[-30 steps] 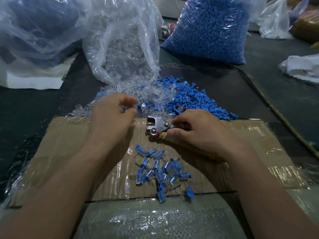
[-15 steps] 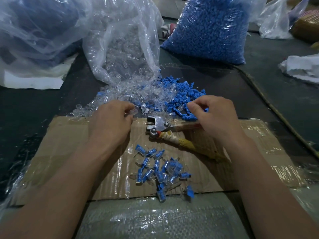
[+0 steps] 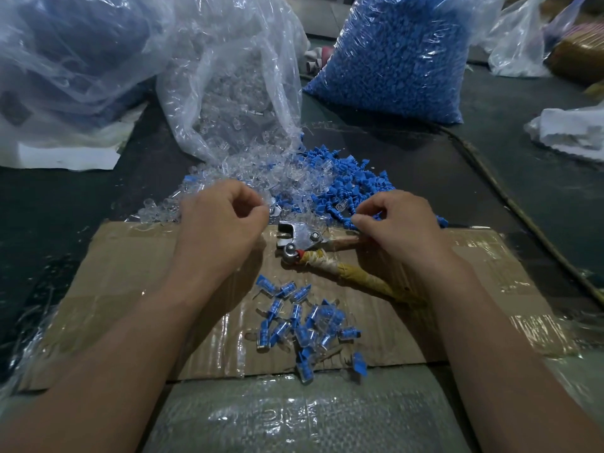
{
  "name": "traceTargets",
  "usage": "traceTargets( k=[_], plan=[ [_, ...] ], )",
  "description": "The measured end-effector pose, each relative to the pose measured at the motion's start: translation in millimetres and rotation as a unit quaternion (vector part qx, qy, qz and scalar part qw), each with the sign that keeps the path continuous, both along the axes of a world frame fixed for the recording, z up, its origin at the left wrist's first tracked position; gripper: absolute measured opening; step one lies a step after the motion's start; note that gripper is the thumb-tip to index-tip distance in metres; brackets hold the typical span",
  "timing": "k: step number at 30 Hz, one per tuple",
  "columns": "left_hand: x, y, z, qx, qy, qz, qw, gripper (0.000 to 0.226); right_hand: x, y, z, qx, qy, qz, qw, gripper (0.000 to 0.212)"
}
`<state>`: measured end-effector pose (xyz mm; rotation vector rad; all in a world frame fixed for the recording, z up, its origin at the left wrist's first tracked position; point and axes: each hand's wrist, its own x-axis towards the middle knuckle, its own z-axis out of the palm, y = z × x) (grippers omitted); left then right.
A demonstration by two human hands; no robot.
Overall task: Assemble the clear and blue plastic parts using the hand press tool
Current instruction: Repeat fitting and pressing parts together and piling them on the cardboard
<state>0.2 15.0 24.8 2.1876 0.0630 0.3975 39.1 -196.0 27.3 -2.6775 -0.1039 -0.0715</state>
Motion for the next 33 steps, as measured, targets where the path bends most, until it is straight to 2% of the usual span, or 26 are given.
traceTargets(
  k=[3,10,13,16,21,24,26,29,33],
  plan=[
    [-3,-3,2,-0.002,0.003,-0.015,1.000,0.021,3,3,-1,-0.035,0.040,0.009,0.999,0.019],
    [-5,-4,4,-0.007,-0.004,-0.012,1.000,0.021,10,0,-2,-0.003,0.084,0.029,0.996,0.017],
    [-6,-5,2,-0.025,0.008,-0.015,1.000,0.019,9,3,-4,0.018,0.074,0.036,0.996,0.003],
    [-6,-5,2,-0.062,0.023,-0.025,0.997,0.017,8,5,-5,0.040,0.048,0.044,0.997,0.016],
    [-6,-6,3,-0.092,0.024,-0.048,0.994,0.019,5,6,-5,0.074,0.028,0.034,0.996,0.006],
    [-6,-6,3,-0.145,0.031,-0.053,0.987,0.021,3,8,-4,0.076,0.004,0.027,0.997,0.019],
    [-6,-6,5,-0.172,0.034,-0.067,0.982,0.020,1,9,-3,0.082,-0.019,0.019,0.996,0.019],
    [-7,-7,6,-0.207,0.053,-0.089,0.973,0.014,-4,12,2,0.143,-0.051,0.018,0.988,0.018],
    [-9,-10,9,-0.246,0.057,-0.106,0.962,0.015,-20,26,12,0.254,-0.063,0.076,0.962,0.020]
  ],
)
